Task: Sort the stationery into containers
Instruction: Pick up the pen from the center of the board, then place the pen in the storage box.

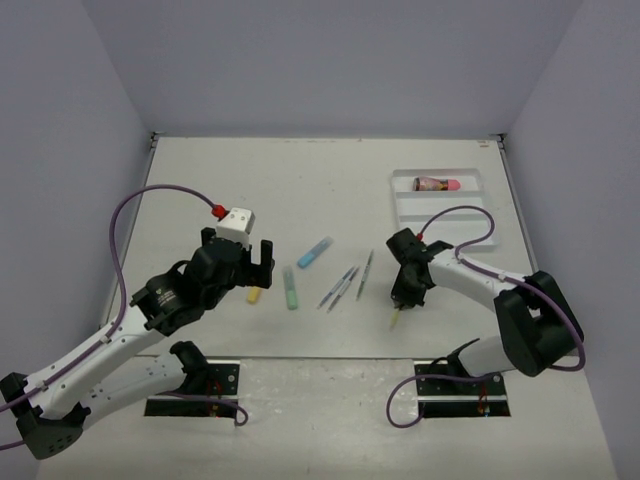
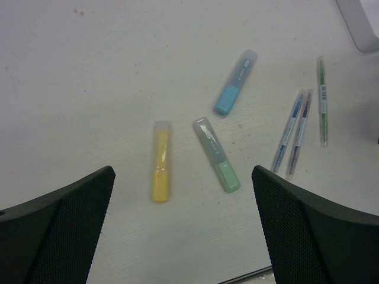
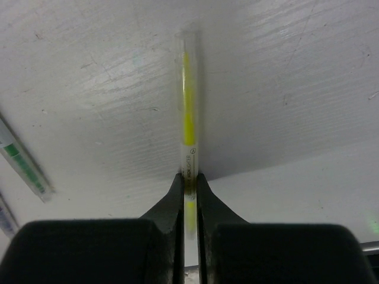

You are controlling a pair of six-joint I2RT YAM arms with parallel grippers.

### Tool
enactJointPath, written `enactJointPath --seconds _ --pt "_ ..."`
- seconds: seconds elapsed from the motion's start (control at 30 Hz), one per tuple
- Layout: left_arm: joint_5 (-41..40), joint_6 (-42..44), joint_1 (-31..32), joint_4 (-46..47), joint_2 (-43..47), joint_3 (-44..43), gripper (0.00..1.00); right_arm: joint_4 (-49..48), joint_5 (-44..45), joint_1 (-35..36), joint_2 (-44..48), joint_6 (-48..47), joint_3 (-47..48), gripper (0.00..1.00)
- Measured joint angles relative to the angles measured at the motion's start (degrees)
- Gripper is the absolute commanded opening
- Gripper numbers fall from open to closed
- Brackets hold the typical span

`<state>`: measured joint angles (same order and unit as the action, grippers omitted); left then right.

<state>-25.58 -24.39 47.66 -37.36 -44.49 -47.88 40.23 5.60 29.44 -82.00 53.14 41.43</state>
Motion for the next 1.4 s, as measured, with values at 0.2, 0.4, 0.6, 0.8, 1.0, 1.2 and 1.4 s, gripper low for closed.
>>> enactJointPath --seconds 0.2,0.4,0.6,0.8,1.0,1.2,1.4 --pt "0.2 0.0 0.0 0.0 0.0 0.0 1.0 -0.8 0.1 0.2 4.4 1.2 0.1 0.0" --pt "0.3 0.0 0.0 0.1 -0.8 0.0 1.0 -5.0 1.9 -7.2 13.7 5.7 6.9 0.0" --pt "-0.6 0.0 0.0 0.0 -1.9 0.0 1.0 -11.2 7.5 -20.1 7.3 15.1 17.1 0.0" --pt "-2.0 -0.1 0.0 0.0 -4.2 0.0 1.0 -13.5 6.8 -28.1 -10.4 20.7 30.2 0.0" --pt "-3.5 -0.2 0.0 -0.1 -5.4 0.0 1.0 -10.5 5.2 -32.7 -26.2 21.2 42.6 0.03" --pt "-4.5 -0.3 0.0 -0.3 -7.5 0.0 1.0 -8.5 5.3 -33.2 -29.2 19.9 44.7 0.54" --pt "-4.7 -0.3 0.0 -0.4 -8.2 0.0 1.0 -8.8 4.4 -33.2 -29.0 17.3 44.5 0.64"
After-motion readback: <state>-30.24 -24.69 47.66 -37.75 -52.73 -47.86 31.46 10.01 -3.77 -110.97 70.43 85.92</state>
